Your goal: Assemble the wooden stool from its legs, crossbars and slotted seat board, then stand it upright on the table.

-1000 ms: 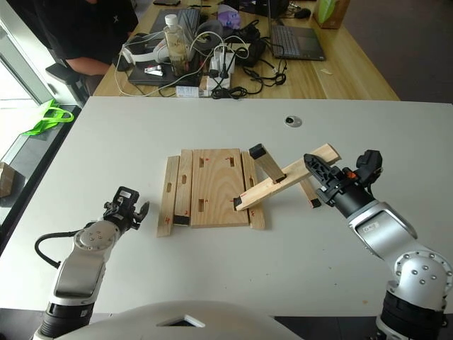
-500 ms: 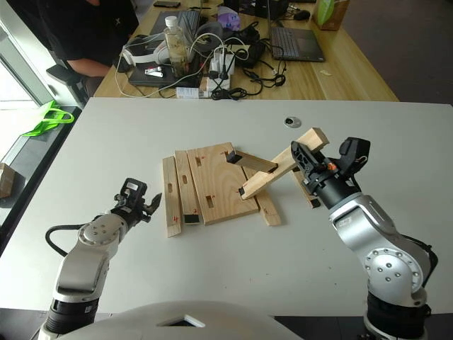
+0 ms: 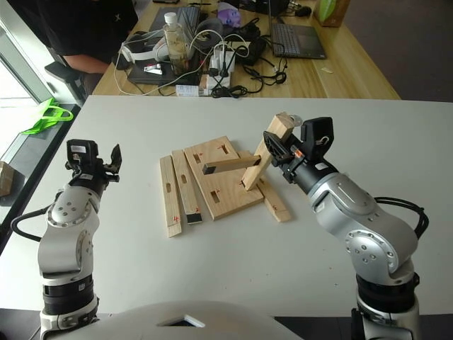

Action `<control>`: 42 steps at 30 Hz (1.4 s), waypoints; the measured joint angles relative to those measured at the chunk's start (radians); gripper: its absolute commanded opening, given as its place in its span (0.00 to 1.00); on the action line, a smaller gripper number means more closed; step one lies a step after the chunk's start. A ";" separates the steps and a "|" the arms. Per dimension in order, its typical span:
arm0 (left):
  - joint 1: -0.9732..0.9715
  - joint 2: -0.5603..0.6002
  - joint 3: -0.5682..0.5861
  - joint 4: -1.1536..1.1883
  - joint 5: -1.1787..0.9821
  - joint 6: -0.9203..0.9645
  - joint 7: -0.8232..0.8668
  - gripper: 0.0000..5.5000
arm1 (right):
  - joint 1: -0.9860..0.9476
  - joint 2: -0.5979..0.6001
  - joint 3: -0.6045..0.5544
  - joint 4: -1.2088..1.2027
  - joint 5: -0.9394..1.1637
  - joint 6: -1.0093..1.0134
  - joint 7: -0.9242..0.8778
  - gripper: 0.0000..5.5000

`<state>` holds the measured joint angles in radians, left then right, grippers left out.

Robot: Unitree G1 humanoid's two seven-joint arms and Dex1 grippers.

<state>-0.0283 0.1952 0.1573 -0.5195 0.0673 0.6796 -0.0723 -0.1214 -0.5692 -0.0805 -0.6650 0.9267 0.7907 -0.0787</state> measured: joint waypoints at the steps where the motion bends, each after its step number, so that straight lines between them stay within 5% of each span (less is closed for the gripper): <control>1: -0.001 -0.001 0.009 0.000 -0.001 -0.005 0.006 0.51 | 0.000 0.000 0.002 0.000 -0.008 0.000 0.005 0.18; 14: -0.035 -0.001 0.059 0.011 -0.010 -0.085 0.047 0.51 | 0.176 0.019 0.067 -0.009 -0.242 -0.208 0.163 0.18; 21: -0.053 -0.001 0.053 0.028 -0.020 -0.107 0.047 0.51 | 0.077 0.043 0.076 0.046 -0.246 -0.173 0.185 0.18; 25: -0.054 -0.001 0.049 0.029 -0.020 -0.113 0.048 0.51 | 0.082 0.051 0.068 0.084 -0.269 -0.130 0.191 0.35; 27: -0.054 -0.001 0.047 0.031 -0.019 -0.115 0.048 0.51 | 0.080 0.080 0.047 0.088 -0.268 -0.135 0.195 0.43; 34: -0.054 -0.001 0.043 0.033 -0.019 -0.122 0.049 0.51 | -0.013 0.163 -0.105 0.100 -0.183 -0.174 0.195 0.43; 42: -0.059 -0.001 0.047 0.040 -0.020 -0.124 0.049 0.51 | -0.359 0.166 -0.276 0.230 0.000 -0.152 0.108 0.43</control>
<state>-0.0872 0.1942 0.2045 -0.4794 0.0477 0.5557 -0.0230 -0.4805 -0.4037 -0.3564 -0.4354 0.9268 0.6389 0.0295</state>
